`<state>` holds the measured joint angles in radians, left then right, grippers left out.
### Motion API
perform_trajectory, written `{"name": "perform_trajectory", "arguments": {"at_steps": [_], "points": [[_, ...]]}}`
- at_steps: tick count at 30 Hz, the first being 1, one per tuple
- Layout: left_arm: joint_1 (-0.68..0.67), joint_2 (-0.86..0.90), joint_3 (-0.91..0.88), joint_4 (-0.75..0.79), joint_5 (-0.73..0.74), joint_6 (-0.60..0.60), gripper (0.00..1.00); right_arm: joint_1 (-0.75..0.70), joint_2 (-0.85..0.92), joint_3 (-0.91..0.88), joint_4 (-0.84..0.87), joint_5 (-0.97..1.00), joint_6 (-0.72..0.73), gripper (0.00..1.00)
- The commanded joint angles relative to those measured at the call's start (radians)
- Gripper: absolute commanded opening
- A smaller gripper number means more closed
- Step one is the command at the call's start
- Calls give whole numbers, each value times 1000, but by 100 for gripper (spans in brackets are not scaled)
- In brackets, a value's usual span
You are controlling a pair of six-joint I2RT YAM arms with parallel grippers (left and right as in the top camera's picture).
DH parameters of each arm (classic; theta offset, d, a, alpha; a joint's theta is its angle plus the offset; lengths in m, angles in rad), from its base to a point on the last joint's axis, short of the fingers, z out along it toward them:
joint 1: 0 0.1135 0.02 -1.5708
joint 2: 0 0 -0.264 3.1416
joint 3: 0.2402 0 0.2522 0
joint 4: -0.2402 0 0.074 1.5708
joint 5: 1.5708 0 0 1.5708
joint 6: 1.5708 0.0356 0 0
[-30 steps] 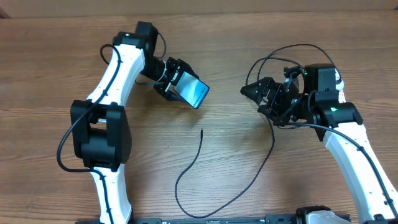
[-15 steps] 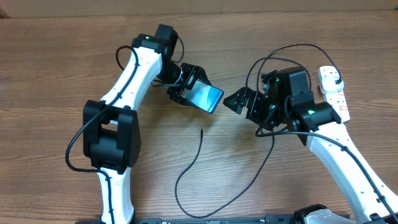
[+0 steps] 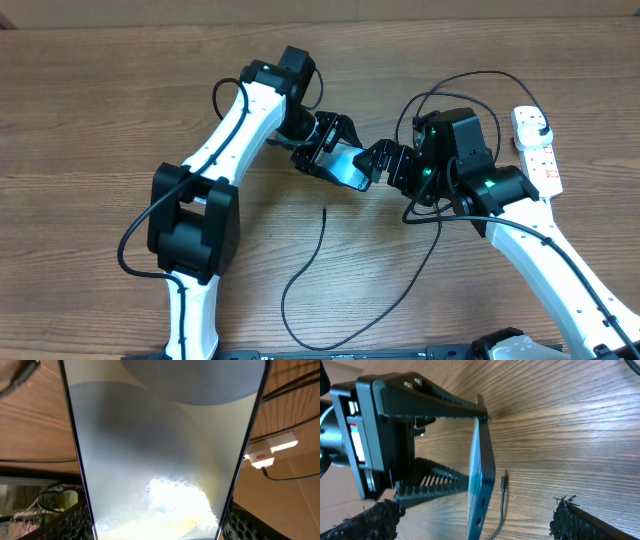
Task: Plug charger to phone and switch on socket
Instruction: 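Close the right gripper on the phone's edge beside the left gripper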
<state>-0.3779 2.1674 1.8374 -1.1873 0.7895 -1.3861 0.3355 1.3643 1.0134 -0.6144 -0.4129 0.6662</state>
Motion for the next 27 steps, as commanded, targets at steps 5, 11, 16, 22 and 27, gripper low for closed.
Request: {"name": "perform_trajectory", "arguments": {"at_steps": [5,11,16,22,27], "points": [[-32,-49,31,0,78,-63,4,6,6,21,3,30,12,100],[-55,-49,31,11,103,-98,4,6,6,21,3,40,16,99],[-72,-49,31,45,117,-124,4,6,6,21,3,69,36,91],[-88,-49,31,75,148,-138,4,6,7,21,0,92,45,87],[-94,-49,31,75,153,-140,4,6,7,21,-10,121,45,80]]}}
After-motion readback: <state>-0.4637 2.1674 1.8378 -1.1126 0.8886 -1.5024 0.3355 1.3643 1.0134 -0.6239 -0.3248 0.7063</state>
